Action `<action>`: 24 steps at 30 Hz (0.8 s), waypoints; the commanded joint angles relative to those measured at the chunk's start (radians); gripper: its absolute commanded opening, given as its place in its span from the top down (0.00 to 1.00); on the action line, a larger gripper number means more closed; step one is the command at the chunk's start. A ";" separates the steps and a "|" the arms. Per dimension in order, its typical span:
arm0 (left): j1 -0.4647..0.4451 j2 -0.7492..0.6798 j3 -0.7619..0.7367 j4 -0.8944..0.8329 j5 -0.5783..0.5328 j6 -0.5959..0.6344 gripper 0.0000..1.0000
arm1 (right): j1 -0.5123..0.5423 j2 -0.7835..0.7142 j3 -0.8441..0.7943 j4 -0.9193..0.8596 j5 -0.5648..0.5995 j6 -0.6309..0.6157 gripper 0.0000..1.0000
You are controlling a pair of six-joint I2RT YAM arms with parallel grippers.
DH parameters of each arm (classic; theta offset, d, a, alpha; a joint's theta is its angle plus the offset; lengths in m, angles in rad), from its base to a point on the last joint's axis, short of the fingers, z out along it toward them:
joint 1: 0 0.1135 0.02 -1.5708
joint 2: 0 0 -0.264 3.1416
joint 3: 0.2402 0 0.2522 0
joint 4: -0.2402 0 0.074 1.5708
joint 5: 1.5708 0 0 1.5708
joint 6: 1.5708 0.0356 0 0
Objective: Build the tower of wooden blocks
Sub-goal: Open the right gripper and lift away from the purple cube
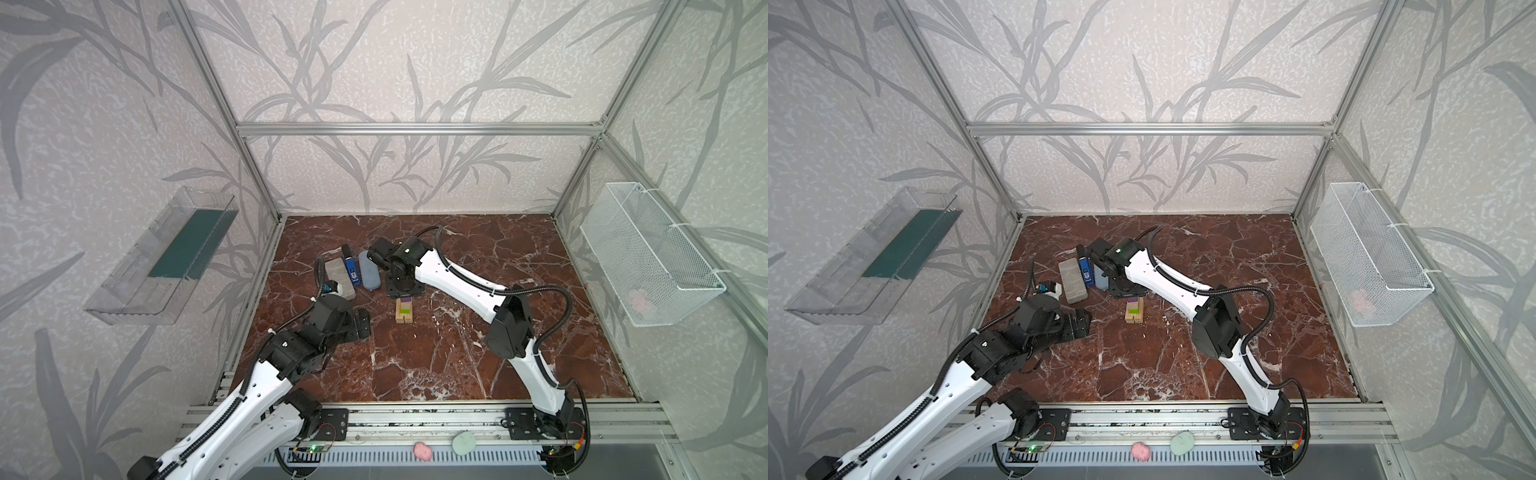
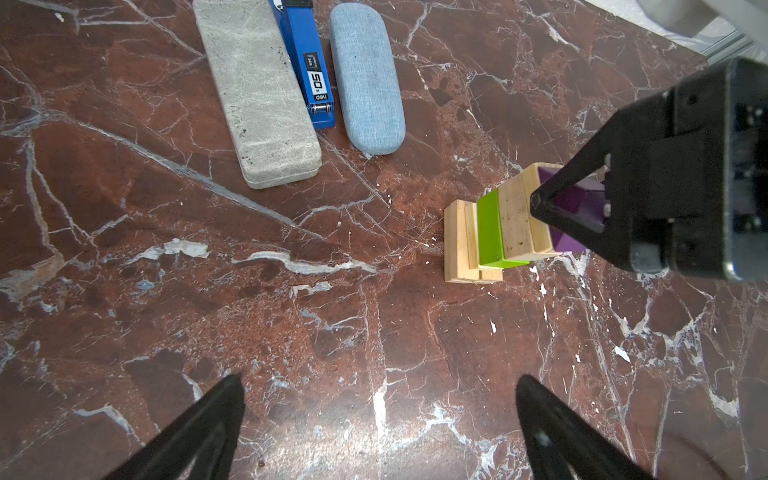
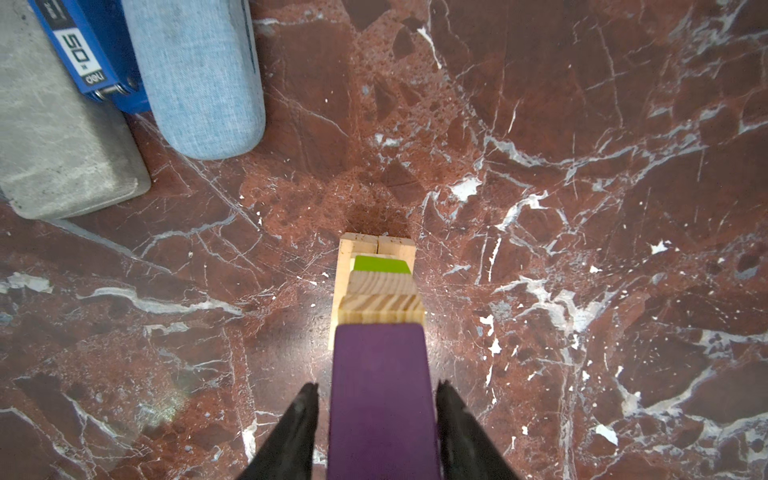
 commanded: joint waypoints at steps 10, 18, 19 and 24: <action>0.018 0.013 0.097 -0.063 -0.090 0.037 0.00 | -0.015 -0.152 0.045 -0.088 0.027 -0.126 0.06; 0.204 0.101 0.130 0.030 -0.174 0.104 0.00 | -0.107 -0.522 -0.412 0.178 0.207 -0.356 0.01; 0.254 0.120 0.124 0.061 -0.173 0.105 0.00 | -0.144 -0.595 -0.525 0.252 0.221 -0.371 0.01; 0.508 0.226 0.072 0.255 -0.195 0.135 0.00 | -0.356 -0.923 -1.092 0.748 0.272 -0.521 0.01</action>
